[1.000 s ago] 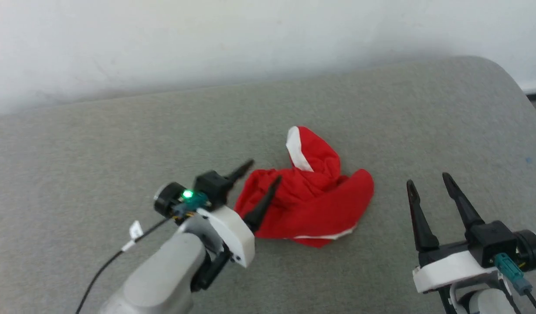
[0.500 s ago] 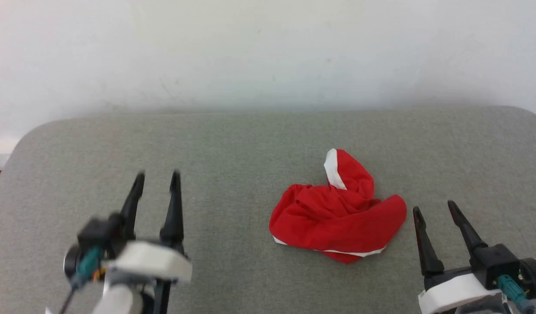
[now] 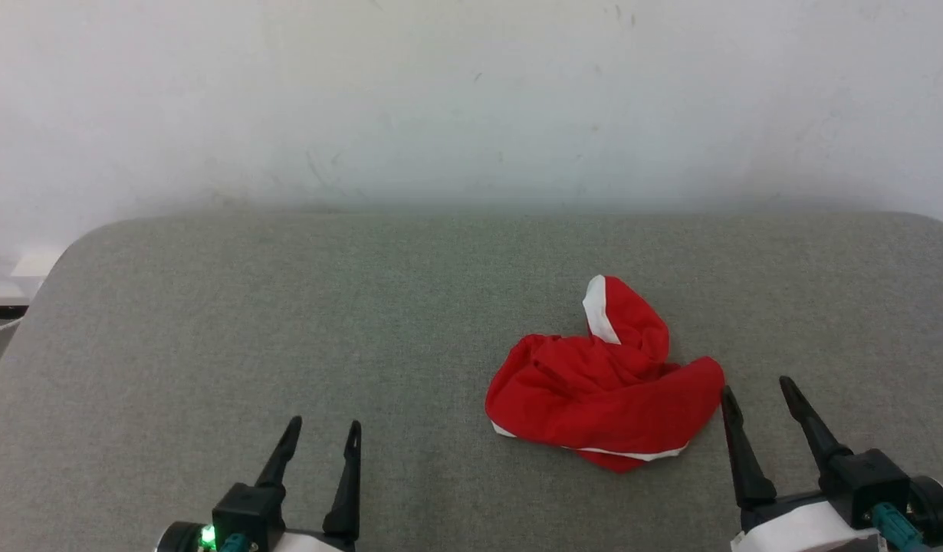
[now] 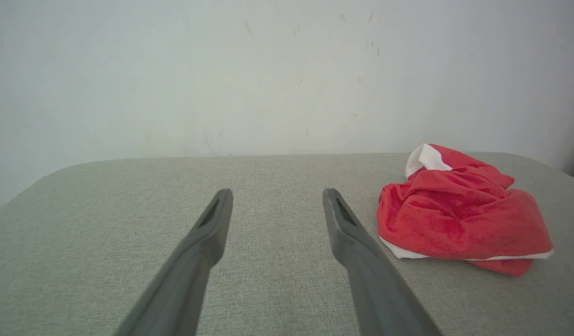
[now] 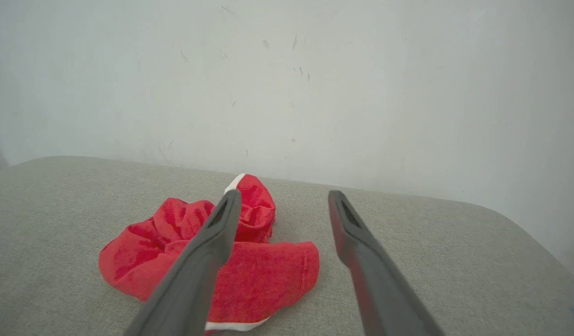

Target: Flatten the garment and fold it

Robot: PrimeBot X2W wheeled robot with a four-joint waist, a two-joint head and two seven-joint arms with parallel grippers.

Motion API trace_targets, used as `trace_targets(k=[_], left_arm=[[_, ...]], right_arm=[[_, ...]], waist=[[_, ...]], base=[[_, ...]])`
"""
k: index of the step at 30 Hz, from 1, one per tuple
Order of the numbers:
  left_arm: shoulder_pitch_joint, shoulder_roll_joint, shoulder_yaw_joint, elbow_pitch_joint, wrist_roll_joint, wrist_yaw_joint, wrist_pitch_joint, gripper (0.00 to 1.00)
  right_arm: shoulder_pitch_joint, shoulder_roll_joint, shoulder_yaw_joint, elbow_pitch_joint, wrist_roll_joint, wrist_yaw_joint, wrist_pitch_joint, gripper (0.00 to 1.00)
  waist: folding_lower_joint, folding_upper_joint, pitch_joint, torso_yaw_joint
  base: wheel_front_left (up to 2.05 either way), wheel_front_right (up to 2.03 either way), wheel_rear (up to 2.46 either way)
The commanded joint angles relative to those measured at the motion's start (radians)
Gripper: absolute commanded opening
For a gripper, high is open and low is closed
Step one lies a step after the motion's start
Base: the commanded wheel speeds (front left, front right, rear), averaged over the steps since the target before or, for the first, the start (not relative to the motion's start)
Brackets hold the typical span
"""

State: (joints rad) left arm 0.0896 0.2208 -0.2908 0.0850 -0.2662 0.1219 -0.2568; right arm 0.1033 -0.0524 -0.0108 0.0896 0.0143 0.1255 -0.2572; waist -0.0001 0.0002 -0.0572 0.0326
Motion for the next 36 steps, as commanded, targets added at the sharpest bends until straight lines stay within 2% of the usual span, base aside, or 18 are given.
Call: trace_targets(k=[1,5,9,14,20,21,25,31,36], left_arm=[[0.001,-0.005,0.001,0.016,0.007,-0.016,-0.005,1.0],[-0.02,-0.005,-0.014,0.042,0.004,-0.048,0.001,1.0],[-0.073,0.01,-0.04,0.035,0.006,-0.077,0.073,1.0],[-0.178,0.031,-0.091,-0.002,-0.008,-0.134,0.305,1.0],[-0.334,0.03,-0.14,-0.032,-0.061,-0.186,0.628,1.0],[-0.334,0.03,-0.14,-0.032,-0.061,-0.186,0.628,1.0],[-0.429,0.037,-0.16,-0.02,-0.074,-0.199,0.776,1.0],[-0.526,0.042,-0.174,0.059,-0.074,-0.209,0.86,1.0],[-0.56,0.055,-0.195,0.144,-0.058,-0.213,0.897,1.0]], right_arm=[[0.007,0.002,0.004,-0.003,0.007,0.005,-0.005,1.0],[0.003,0.002,0.013,-0.006,0.004,0.005,-0.005,1.0],[-0.009,0.002,0.018,-0.012,-0.002,0.005,-0.005,1.0],[-0.035,0.002,0.021,-0.04,-0.002,0.005,-0.005,1.0],[-0.066,0.002,0.028,-0.076,-0.013,0.005,-0.005,1.0],[-0.066,0.002,0.028,-0.076,-0.013,0.005,-0.005,1.0],[-0.096,0.002,0.04,-0.109,-0.004,0.005,-0.005,1.0],[-0.121,0.002,0.05,-0.13,0.004,0.005,-0.005,1.0],[-0.122,0.002,0.049,-0.133,0.012,0.005,-0.005,1.0]], waist=[[0.0001,-0.0002,0.002,-0.002],[0.0001,-0.0002,0.016,-0.016],[0.0001,-0.0002,0.05,-0.046],[0.0001,-0.0002,0.124,-0.102],[0.0001,-0.0002,0.217,-0.172],[0.0001,-0.0002,0.217,-0.172],[0.0001,-0.0002,0.27,-0.215],[0.0001,-0.0002,0.313,-0.259],[0.0001,-0.0002,0.332,-0.269]], base=[[0.0,0.0,0.0],[0.0,0.0,0.0],[0.0,0.0,0.0],[0.0,0.0,0.0],[0.0,0.0,0.0],[0.0,0.0,0.0],[0.0,0.0,0.0],[0.0,0.0,0.0],[0.0,0.0,0.0]])
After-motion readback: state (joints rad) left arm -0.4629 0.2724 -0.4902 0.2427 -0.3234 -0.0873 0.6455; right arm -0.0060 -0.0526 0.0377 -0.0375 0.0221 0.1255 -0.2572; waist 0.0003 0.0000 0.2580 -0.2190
